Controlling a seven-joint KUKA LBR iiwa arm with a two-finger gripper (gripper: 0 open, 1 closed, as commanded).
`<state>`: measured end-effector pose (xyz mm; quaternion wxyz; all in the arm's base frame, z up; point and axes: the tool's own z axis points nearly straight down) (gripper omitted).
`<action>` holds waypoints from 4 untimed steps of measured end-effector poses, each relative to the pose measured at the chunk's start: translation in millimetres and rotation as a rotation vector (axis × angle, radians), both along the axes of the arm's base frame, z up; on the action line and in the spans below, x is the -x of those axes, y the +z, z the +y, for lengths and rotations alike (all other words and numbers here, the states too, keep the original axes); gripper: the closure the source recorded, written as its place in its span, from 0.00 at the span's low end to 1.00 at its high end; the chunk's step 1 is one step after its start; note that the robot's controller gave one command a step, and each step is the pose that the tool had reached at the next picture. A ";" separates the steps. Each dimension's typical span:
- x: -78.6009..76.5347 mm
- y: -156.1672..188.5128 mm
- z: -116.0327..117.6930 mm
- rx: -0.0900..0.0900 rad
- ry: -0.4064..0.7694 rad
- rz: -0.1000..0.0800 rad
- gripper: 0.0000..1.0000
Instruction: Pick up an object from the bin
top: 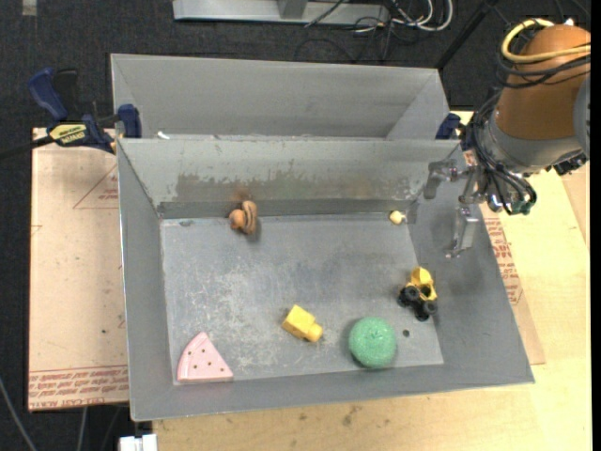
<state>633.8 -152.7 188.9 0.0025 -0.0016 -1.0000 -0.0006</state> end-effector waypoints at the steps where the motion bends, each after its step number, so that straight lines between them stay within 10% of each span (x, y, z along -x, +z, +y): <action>1: 0.2 1.6 0.3 0.000 0.000 -0.001 0.00; 2: -2.1 -8.9 14.5 0.003 0.152 -0.011 0.00; 3: 46.8 -51.8 28.1 -0.001 0.504 -0.009 0.00; 4: 45.8 -79.3 15.8 0.000 0.574 -0.009 0.00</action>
Offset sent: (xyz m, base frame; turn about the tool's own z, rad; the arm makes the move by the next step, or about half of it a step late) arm 0.0009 0.0335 -0.0293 -0.3230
